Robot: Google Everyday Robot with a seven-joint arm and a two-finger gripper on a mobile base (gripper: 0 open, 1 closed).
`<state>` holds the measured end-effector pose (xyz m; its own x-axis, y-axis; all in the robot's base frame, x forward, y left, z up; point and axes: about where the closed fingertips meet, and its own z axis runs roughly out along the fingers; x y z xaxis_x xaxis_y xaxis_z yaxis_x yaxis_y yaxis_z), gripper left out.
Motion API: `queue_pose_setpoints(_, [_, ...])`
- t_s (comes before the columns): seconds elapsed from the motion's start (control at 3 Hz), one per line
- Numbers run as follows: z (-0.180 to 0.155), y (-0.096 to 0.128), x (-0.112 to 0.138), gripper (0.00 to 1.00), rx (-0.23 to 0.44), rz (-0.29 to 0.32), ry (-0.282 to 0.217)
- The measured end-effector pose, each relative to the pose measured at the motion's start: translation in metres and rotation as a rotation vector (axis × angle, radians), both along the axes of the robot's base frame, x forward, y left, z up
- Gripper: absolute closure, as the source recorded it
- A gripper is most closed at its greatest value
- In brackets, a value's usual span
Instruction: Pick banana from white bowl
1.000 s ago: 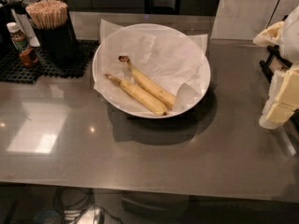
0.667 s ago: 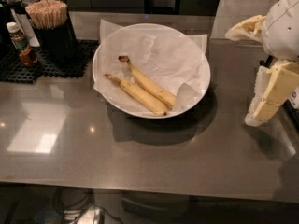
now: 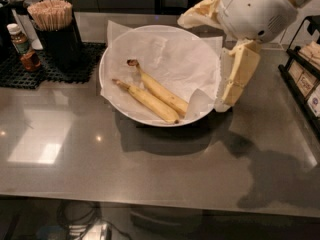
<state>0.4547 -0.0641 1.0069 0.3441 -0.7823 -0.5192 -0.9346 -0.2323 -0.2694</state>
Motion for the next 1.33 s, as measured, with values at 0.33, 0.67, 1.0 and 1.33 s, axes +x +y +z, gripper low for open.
queue_pose_setpoints(0.33, [-0.021, 0.067, 0.065, 0.0, -0.019, 0.01, 0.021])
queue_pose_setpoints(0.67, [-0.021, 0.067, 0.065, 0.0, -0.019, 0.01, 0.021])
queue_pose_setpoints(1.0, [-0.041, 0.066, 0.077, 0.0, -0.05, -0.073, 0.08])
queue_pose_setpoints(1.33, [-0.068, 0.068, 0.095, 0.0, -0.086, -0.181, 0.164])
